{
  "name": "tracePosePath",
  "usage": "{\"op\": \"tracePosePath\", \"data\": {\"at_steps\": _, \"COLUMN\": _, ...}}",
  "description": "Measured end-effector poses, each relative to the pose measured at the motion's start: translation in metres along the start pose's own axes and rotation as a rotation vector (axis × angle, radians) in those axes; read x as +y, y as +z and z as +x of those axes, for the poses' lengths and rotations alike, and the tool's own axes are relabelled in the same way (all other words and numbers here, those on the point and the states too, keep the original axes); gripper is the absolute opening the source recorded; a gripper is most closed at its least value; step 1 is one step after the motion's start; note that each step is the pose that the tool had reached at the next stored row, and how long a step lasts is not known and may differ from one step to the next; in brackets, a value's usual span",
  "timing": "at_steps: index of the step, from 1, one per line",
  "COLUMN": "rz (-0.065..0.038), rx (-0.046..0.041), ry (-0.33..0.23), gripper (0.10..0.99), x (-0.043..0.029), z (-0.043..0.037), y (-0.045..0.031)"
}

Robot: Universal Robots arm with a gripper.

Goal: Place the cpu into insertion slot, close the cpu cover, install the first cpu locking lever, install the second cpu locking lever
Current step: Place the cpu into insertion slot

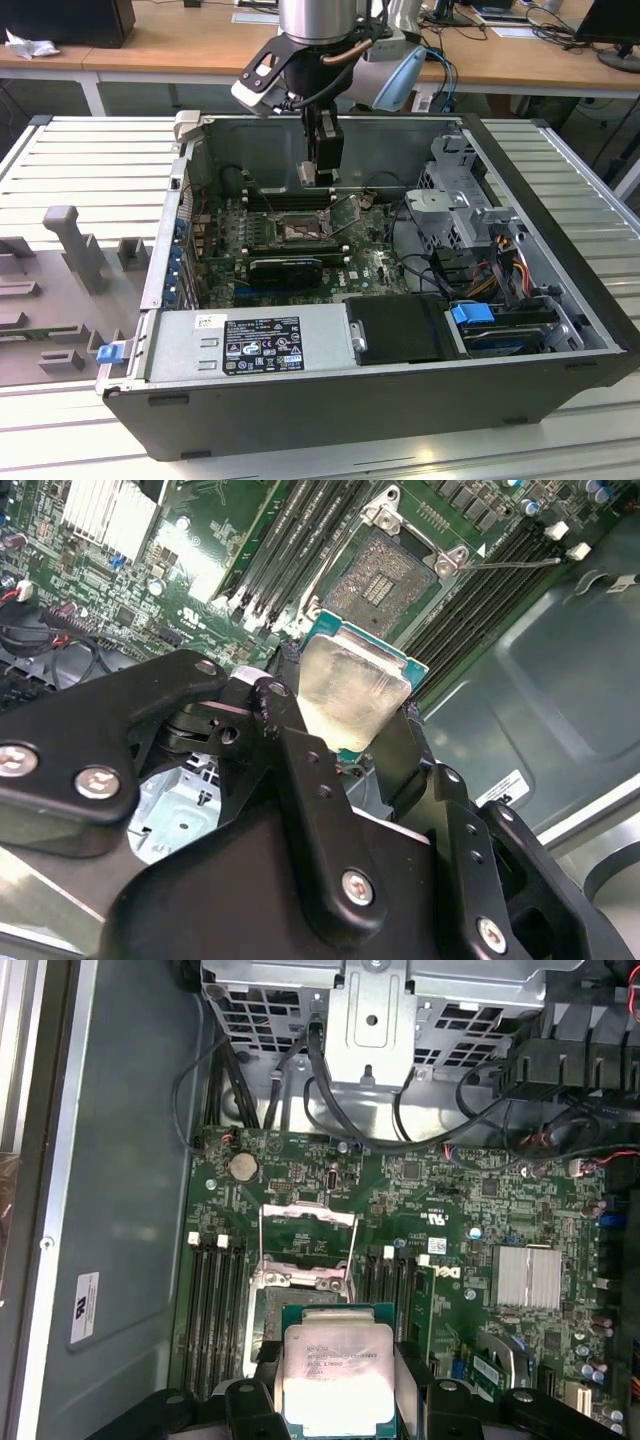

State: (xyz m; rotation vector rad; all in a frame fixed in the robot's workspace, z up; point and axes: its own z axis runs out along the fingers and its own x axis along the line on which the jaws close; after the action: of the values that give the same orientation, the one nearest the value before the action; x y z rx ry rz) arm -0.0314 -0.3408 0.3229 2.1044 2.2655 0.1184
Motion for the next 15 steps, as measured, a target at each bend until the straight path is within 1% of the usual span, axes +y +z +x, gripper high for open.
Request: {"op": "tracePosePath", "data": {"at_steps": 15, "rz": 0.0, "rx": 0.0, "ry": 0.0, "gripper": 0.533, "x": -0.001, "z": -0.0002, "y": 0.0118}}
